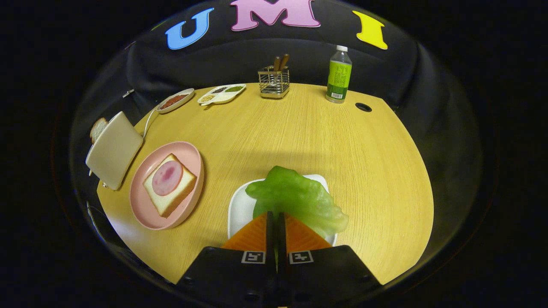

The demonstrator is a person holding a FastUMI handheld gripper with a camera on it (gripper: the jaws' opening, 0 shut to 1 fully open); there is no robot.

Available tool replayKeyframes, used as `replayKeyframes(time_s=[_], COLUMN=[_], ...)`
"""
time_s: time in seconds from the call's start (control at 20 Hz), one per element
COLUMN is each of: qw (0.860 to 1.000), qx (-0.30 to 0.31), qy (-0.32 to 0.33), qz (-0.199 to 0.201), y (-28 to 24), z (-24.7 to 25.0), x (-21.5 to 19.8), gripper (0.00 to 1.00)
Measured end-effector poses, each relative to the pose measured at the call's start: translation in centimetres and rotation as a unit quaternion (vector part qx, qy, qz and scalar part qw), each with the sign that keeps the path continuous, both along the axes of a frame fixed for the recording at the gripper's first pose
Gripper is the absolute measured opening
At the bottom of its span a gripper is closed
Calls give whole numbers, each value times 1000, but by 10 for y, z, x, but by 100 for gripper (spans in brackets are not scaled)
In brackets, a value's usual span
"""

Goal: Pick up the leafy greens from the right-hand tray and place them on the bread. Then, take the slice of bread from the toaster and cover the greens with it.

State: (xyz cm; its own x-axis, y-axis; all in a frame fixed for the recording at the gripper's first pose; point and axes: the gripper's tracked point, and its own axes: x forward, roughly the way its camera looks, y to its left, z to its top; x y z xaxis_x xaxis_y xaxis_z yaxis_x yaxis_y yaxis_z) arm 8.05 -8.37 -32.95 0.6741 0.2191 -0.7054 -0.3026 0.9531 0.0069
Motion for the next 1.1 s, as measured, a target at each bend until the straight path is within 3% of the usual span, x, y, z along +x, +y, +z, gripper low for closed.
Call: replayKeyframes(time_s=[0.6, 1.1], qw=[998, 996], qx=[3, 10], qy=[-52, -85], qz=[-36, 30], y=[10, 104], z=[81, 121], x=[-2, -20], gripper=[6, 5])
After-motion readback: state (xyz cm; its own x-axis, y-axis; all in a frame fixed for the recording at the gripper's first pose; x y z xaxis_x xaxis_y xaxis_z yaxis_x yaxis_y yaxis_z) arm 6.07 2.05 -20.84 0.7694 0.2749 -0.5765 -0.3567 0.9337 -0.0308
